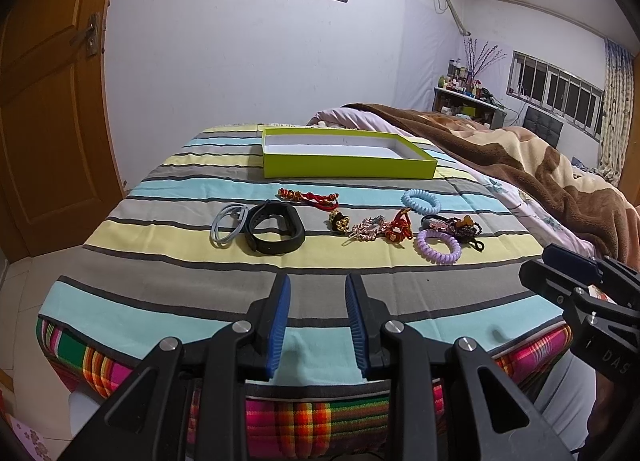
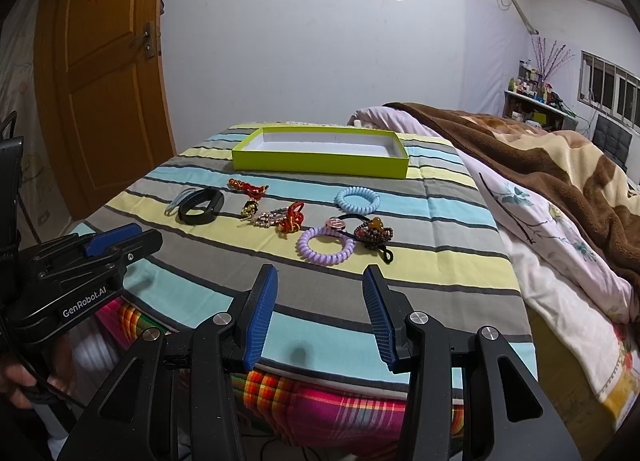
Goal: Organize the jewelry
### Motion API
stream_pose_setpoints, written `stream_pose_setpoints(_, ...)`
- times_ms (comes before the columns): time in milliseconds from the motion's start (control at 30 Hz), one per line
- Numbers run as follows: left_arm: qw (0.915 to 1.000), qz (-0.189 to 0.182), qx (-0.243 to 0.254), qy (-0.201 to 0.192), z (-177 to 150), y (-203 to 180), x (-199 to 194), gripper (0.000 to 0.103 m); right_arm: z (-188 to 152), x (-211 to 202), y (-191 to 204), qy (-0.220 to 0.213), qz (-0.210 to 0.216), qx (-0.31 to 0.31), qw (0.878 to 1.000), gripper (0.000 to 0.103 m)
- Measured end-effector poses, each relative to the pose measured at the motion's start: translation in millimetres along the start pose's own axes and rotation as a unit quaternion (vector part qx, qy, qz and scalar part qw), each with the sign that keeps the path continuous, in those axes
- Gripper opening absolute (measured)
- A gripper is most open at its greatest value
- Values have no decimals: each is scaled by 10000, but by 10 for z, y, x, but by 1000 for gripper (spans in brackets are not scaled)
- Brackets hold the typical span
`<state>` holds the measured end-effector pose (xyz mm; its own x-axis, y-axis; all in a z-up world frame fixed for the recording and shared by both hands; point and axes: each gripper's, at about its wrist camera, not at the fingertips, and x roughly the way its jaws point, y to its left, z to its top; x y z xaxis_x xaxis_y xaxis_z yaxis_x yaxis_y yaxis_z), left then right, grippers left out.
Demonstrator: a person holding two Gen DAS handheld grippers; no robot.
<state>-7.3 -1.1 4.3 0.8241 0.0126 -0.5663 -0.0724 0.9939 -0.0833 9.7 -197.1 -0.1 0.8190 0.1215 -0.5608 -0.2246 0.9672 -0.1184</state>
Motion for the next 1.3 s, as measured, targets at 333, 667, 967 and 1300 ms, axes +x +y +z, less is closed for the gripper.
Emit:
stream_pose_setpoints(333, 9999, 5, -66, 119, 80, 100, 169, 33, 47, 172, -127, 77, -51, 88, 9999, 45)
stream_pose_setpoints(667, 9981, 254, -371, 425, 235, 350, 537, 33, 178, 471, -353, 259, -142, 305, 9991, 45)
stream_pose_setpoints(967, 9952, 301, -545, 758, 297, 483, 811, 33, 283, 805, -507, 568, -133, 388, 9975, 45)
stream_pose_setpoints(1300, 9941, 245, -597, 878, 417, 497, 959, 33, 342, 1064, -626, 899, 46, 633, 9939, 45)
